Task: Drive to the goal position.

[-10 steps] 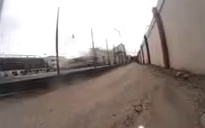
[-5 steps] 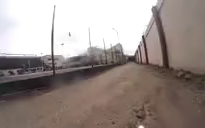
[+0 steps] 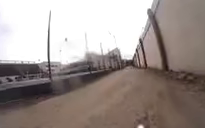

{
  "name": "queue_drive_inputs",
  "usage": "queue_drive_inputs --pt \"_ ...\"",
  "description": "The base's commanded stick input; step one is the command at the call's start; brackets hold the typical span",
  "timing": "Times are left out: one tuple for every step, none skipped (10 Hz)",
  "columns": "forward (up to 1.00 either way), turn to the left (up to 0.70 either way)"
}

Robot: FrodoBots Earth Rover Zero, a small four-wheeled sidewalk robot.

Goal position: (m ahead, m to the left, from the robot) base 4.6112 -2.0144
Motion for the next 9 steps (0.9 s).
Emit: queue_drive_inputs --pt "0.30 0.00" --pt "0.30 0.00" --pt "0.30 0.00" --pt "0.30 0.00" --pt "0.30 0.00" --pt "0.30 0.00" --pt "0.30 0.00" --pt "0.30 0.00" --pt "0.30 0.00"
